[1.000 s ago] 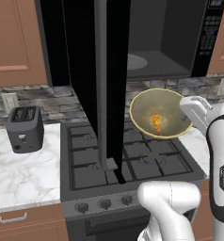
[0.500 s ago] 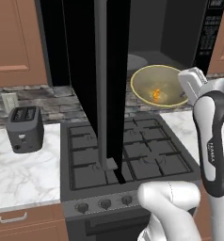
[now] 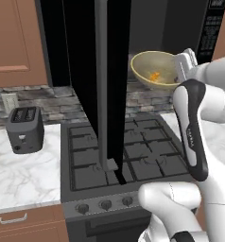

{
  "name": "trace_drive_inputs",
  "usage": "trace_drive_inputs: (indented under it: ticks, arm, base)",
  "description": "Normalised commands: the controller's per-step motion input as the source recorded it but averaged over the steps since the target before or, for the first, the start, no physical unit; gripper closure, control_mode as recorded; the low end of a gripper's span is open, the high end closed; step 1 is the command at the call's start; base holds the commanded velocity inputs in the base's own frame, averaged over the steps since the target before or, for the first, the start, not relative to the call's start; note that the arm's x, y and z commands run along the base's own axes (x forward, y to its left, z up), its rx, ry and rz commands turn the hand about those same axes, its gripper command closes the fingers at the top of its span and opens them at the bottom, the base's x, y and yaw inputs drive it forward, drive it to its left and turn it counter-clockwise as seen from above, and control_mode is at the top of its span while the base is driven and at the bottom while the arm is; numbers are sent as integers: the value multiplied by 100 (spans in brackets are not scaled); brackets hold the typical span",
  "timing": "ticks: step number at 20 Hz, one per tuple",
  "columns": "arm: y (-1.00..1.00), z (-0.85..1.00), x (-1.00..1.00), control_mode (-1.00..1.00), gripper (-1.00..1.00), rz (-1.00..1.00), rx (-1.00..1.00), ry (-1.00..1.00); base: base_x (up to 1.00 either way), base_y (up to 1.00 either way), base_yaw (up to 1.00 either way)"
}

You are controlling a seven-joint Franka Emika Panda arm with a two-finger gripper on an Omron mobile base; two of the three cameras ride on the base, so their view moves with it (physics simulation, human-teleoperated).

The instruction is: Remove the banana from the bowl and place it on the small plate. Then place the bowl with only the shrimp in the microwave, close the door, and press the start button to microwave the shrimp.

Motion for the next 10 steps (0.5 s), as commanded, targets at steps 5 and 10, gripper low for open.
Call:
trace_drive_inputs:
  ticks: [5, 10]
  arm:
    - [41, 9, 42, -100, 100, -19, 13, 0]
    - [36, 0, 89, -100, 100, -8, 5, 0]
  base:
    - [0, 0, 0]
    - [0, 0, 0]
